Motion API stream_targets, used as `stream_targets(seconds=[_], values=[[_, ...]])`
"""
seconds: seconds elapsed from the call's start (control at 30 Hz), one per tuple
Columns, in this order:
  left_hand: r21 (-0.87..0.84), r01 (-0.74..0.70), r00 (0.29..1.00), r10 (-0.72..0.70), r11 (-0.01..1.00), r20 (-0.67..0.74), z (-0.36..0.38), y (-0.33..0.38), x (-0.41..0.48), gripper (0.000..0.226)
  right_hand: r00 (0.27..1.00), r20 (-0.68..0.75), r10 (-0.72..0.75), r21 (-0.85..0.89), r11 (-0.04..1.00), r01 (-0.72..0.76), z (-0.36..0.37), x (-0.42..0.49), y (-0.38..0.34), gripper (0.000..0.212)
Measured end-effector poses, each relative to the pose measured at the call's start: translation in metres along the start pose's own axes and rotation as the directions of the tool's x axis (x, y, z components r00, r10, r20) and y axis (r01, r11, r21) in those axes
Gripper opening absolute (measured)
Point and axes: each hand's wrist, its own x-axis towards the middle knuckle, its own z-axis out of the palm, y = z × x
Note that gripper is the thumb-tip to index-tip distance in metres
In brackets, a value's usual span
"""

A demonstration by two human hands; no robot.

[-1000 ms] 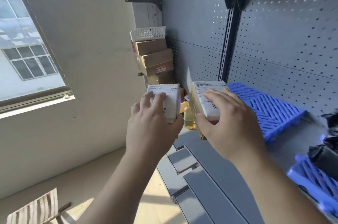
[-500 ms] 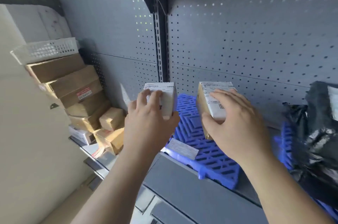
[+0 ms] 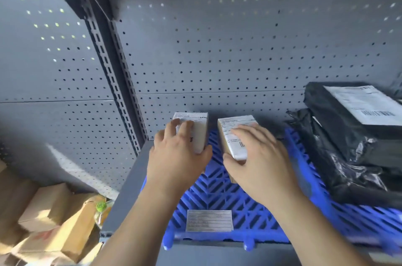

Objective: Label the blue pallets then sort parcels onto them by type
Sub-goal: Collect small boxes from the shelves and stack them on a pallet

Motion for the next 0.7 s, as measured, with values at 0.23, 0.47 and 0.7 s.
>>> stream_targets(seconds=[0.23,0.47,0.7], values=[[-0.010,-0.069,0.994,0.070,0.998,0.080,0.003,-0.016,0.003,0.078,0.997,0.027,0.077,-0.032,0.997,-0.076,0.009,-0.007,-0.008,0.050],[0.007,-0.126,0.990,0.125,0.992,0.071,0.005,-0.030,-0.008,0.076,0.992,0.081,0.099,-0.063,0.994,-0.094,0.008,-0.014,-0.019,0.054],[0.015,-0.150,0.985,0.148,0.989,0.090,-0.005,-0.029,-0.012,0.089,0.983,0.052,0.177,-0.086,0.981,-0.172,-0.005,-0.014,-0.036,0.059]])
